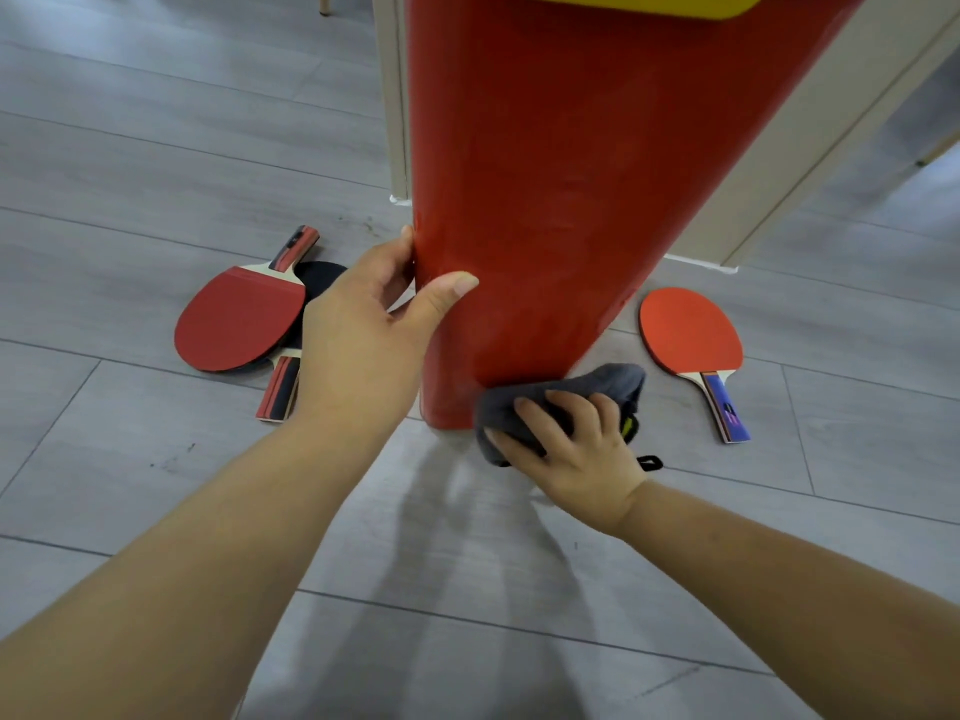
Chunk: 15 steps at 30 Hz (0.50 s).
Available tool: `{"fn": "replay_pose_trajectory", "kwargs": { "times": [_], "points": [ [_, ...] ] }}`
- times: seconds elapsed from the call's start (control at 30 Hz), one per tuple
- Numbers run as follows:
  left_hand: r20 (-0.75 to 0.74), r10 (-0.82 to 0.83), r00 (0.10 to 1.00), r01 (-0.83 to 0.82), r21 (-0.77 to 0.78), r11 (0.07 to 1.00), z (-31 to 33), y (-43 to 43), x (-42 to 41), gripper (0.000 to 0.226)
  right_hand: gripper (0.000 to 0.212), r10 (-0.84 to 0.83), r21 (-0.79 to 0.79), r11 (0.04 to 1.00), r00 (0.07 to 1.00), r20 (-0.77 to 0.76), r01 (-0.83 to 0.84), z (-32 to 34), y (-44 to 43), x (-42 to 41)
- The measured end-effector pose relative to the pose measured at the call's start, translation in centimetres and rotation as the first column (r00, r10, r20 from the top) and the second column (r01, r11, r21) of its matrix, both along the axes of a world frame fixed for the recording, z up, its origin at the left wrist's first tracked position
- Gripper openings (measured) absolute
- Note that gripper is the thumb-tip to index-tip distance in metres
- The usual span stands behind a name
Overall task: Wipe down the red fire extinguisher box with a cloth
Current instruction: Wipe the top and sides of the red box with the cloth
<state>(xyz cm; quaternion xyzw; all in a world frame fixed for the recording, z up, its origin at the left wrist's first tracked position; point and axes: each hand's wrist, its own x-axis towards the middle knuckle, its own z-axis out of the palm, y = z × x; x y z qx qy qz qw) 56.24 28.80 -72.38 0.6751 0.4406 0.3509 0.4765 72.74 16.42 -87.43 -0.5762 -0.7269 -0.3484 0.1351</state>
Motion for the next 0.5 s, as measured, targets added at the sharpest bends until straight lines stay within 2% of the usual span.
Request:
{"fn": "replay_pose_trajectory", "kwargs": {
  "times": [0.07, 0.2, 0.27, 0.4, 0.5],
  "points": [
    [-0.021, -0.008, 1.0, 0.008, 0.008, 1.0, 0.1, 0.0, 0.0, 0.048, 0.027, 0.014, -0.021, 1.0, 0.999, 0.035, -0.014, -0.4, 1.5, -0.9],
    [-0.047, -0.015, 0.999, 0.015, 0.012, 1.0, 0.3, 0.1, -0.2, 0.046, 0.034, 0.004, -0.242, 0.969, 0.976, 0.219, 0.05, -2.9, 1.6, -0.1],
    [-0.057, -0.019, 0.998, 0.02, 0.014, 1.0, 0.3, 0.2, -0.2, 0.046, 0.041, -0.008, -0.302, 0.95, 0.973, 0.229, 0.079, -3.4, 0.7, 1.0],
    [-0.079, -0.035, 0.996, 0.037, 0.018, 0.999, 0.2, 0.5, -0.4, 0.048, 0.034, -0.045, -0.385, 0.91, 0.962, 0.268, 0.15, -2.8, -0.4, 2.4],
    [-0.097, -0.057, 0.994, 0.059, 0.013, 0.998, 0.4, 0.7, -0.6, 0.05, 0.037, -0.124, -0.393, 0.895, 0.964, 0.237, 0.212, -2.3, -1.6, 2.5]
  ]
}}
